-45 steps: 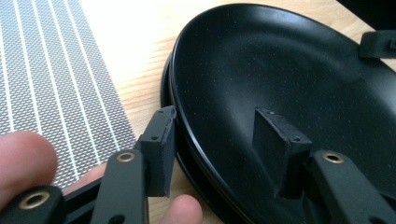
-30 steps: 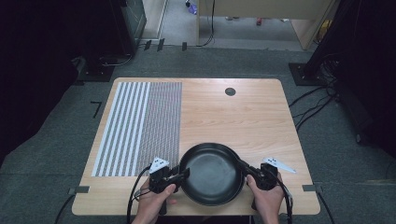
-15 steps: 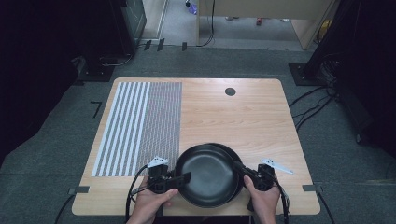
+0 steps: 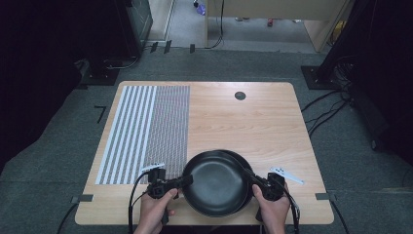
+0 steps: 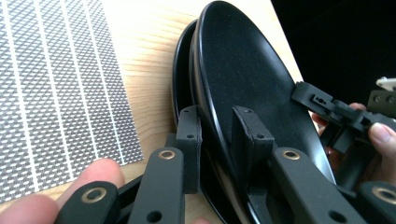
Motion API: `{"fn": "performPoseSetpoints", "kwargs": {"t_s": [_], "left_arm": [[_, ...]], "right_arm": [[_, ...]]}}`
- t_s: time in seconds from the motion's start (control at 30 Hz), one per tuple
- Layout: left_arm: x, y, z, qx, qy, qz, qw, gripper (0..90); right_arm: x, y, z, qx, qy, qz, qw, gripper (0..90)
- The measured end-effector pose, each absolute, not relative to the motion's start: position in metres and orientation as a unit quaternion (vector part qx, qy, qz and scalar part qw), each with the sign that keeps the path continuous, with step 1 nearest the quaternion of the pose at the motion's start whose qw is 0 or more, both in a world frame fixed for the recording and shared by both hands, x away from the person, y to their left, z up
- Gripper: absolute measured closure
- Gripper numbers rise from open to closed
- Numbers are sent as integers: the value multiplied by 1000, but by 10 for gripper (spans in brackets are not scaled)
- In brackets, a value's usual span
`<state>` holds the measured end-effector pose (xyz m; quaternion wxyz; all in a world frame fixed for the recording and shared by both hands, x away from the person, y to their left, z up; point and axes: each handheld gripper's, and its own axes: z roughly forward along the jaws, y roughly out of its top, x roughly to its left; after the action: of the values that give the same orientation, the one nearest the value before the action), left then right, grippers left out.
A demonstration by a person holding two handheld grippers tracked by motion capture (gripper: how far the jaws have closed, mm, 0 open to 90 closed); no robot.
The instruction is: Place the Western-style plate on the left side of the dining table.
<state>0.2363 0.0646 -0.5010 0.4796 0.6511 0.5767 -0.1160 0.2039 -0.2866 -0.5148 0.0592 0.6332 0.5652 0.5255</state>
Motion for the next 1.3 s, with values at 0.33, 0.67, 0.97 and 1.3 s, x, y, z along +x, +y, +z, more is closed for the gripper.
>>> {"fn": "performPoseSetpoints", "kwargs": {"t_s": [0.33,0.67,0.97,1.3], "left_arm": [[234,72,-499,632,584,-116,496,788],[237,86,-500,580,606,-157,521,820],[241,89,-500,583,600,-165,521,825],[243,94,-497,579,598,-165,529,825]], "right_arm": [[203,-281,-514,623,570,531,66,825],[199,-266,-510,610,592,521,79,811],[200,-263,-506,610,590,522,87,816],[201,-259,-502,610,592,519,90,816]]}}
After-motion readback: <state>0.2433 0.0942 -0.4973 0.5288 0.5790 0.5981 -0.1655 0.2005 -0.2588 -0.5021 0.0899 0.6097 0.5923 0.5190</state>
